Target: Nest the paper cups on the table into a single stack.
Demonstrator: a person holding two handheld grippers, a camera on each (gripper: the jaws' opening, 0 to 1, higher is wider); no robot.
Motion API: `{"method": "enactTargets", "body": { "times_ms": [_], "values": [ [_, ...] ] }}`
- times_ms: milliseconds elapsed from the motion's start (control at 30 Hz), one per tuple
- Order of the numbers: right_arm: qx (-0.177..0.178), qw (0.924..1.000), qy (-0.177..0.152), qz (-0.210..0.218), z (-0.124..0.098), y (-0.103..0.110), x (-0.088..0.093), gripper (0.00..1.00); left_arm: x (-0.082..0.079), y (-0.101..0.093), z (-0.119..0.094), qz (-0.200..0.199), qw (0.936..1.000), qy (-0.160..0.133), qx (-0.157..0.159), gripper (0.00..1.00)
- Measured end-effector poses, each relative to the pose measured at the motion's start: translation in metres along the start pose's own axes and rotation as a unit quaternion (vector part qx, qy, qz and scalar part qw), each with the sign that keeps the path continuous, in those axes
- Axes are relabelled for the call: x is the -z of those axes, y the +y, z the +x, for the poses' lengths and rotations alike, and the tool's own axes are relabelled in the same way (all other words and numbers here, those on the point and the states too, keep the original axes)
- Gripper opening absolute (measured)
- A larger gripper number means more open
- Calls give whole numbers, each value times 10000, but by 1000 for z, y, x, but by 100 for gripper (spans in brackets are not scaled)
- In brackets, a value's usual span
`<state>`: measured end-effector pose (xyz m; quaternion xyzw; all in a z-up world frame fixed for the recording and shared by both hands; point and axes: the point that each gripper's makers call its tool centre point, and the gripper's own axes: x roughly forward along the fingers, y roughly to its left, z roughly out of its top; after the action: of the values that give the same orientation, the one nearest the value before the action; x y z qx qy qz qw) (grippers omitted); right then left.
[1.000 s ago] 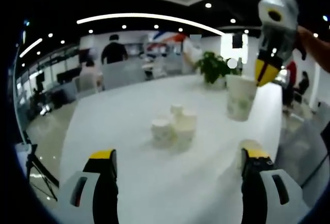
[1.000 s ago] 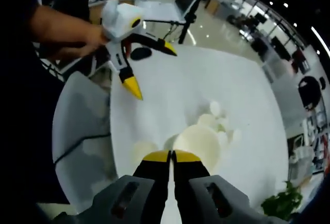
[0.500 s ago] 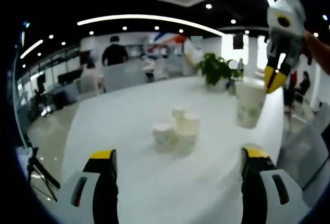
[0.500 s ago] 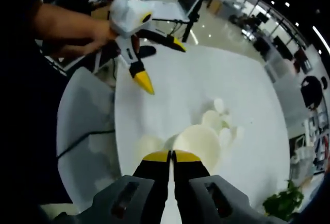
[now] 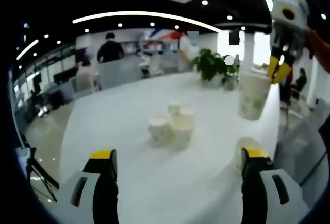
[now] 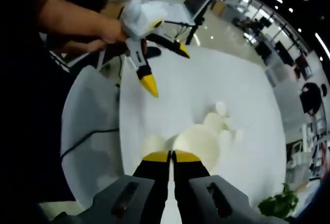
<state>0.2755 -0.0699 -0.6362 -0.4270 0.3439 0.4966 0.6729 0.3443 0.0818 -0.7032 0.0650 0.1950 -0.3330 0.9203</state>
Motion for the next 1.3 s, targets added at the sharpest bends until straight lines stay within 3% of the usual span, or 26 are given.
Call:
{"method": "enactTargets", "body": {
  "times_ms": [633,833,1300],
  "values": [
    [67,9998,17,-203,13,8,4,0,2,-5,-2,-19,10000,-8,-8,99],
    [22,9998,21,-196,20,16,7,0,7,-11,-1,-27,9999,28,118,99],
    [-199,9998,-30,19,49,32,23,0,7,-9,-1,-152,9999,-22,52,99]
  ]
}}
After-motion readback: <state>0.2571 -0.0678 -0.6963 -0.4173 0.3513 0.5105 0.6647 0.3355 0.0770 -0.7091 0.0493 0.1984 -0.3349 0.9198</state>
